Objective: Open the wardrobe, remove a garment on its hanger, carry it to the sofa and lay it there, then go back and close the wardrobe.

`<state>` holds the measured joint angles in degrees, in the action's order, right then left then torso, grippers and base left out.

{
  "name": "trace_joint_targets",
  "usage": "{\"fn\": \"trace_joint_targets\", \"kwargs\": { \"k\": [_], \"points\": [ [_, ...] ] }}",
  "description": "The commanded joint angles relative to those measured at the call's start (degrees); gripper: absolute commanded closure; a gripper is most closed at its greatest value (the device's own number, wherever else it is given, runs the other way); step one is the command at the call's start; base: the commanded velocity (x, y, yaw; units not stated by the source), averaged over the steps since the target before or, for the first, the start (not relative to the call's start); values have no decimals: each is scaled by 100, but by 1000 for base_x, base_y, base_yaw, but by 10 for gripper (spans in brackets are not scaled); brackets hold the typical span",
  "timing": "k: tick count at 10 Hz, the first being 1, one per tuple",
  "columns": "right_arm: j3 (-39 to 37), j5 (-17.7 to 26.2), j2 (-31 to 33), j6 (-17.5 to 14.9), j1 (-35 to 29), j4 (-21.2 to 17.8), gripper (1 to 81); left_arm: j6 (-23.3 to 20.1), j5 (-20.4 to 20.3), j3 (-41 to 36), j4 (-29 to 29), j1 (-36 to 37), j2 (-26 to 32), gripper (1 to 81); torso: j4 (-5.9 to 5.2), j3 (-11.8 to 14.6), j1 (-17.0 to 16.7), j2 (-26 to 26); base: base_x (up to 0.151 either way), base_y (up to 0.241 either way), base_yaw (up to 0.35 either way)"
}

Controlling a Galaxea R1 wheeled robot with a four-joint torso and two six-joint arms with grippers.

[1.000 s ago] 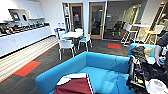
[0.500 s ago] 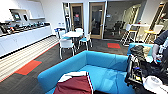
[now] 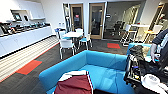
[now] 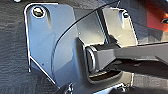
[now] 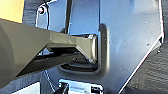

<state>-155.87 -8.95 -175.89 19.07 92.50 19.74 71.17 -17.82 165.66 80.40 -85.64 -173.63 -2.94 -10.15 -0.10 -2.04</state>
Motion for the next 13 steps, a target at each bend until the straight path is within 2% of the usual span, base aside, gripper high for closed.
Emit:
{"fn": "trace_joint_targets", "kwargs": {
  "k": [1, 10, 13],
  "points": [
    [-13, 271, -54, -26, -157, 39, 10, -24, 183, 19, 37, 201, 30, 10, 0, 0, 10, 0, 0, 0, 0],
    [-21, 271, -80, -26, -148, 39, 10, -15, 191, 46, -6, 227, 73, 10, 0, -2, 10, 2, 0, 0, 0],
    [-21, 271, -90, -26, -148, 39, 10, -15, 191, 19, 37, 218, 83, 10, 0, -2, 10, 2, 0, 0, 146]
  ]
}}
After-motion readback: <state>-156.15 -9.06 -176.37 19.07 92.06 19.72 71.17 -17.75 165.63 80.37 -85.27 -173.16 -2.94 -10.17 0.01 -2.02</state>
